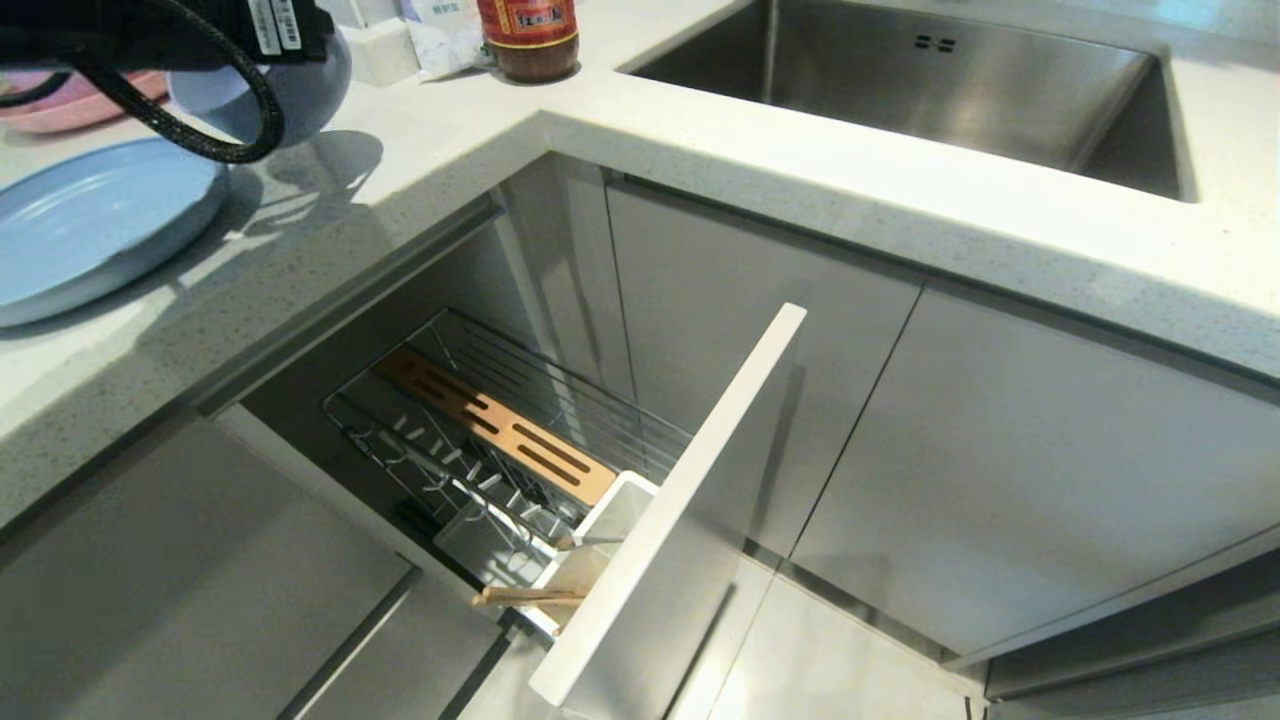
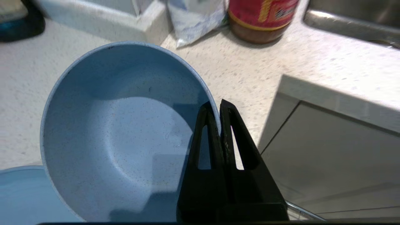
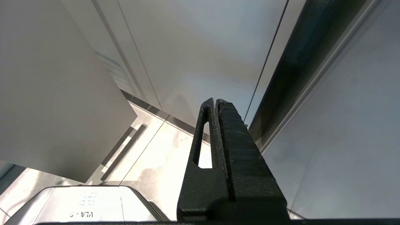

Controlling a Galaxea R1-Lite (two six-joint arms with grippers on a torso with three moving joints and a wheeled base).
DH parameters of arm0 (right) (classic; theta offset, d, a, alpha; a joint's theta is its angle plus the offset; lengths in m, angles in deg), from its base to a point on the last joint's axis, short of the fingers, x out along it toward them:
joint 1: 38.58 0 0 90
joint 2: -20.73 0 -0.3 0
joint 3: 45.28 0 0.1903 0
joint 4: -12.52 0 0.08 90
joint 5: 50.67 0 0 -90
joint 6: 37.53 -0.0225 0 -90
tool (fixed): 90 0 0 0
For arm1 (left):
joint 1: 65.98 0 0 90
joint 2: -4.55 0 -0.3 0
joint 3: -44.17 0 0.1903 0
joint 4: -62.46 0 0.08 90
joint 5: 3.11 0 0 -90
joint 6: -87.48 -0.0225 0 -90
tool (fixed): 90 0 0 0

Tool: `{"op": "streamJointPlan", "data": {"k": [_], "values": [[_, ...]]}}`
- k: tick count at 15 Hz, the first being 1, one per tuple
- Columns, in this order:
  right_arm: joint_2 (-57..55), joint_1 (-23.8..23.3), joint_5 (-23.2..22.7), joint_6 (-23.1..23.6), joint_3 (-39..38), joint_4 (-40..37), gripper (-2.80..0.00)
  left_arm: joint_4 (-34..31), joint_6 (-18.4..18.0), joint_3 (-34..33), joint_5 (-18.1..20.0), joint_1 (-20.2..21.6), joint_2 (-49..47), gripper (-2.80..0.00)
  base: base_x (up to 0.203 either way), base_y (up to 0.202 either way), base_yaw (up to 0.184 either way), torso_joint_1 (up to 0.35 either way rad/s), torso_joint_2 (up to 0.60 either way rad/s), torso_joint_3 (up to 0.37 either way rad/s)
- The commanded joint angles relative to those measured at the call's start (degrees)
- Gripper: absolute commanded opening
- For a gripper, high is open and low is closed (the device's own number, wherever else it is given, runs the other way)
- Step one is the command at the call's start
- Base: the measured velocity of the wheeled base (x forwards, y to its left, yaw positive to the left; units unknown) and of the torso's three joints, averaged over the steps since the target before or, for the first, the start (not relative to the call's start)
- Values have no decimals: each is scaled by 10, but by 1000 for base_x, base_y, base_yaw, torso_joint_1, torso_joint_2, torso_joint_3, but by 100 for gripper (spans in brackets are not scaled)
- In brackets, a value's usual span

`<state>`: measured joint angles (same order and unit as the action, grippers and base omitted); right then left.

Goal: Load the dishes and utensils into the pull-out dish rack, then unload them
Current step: Pick up the bowl and place it in the cupboard

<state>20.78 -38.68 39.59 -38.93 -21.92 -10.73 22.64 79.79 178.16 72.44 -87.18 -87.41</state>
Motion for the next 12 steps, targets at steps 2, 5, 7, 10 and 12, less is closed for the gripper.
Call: {"op": "streamJointPlan", "data": {"k": [2, 5, 7, 10, 12], "values": [[2, 0, 0, 0, -1, 1, -280, -8, -51, 0, -1, -23, 47, -280, 0, 0, 0, 0, 0, 0], [2, 0, 0, 0, -1, 0, -280, 5, -77, -1, 0, -67, 75, -280, 0, 0, 0, 0, 0, 0], [1, 0, 0, 1, -1, 0, -280, 64, -76, -2, -1, -85, 84, -280, 0, 0, 0, 0, 0, 0], [1, 0, 0, 1, -1, 1, -280, 166, -3, -29, -31, -148, 93, -280, 0, 0, 0, 0, 0, 0], [2, 0, 0, 0, -1, 0, -280, 192, 62, -69, -61, -181, 106, -280, 0, 0, 0, 0, 0, 0]]}}
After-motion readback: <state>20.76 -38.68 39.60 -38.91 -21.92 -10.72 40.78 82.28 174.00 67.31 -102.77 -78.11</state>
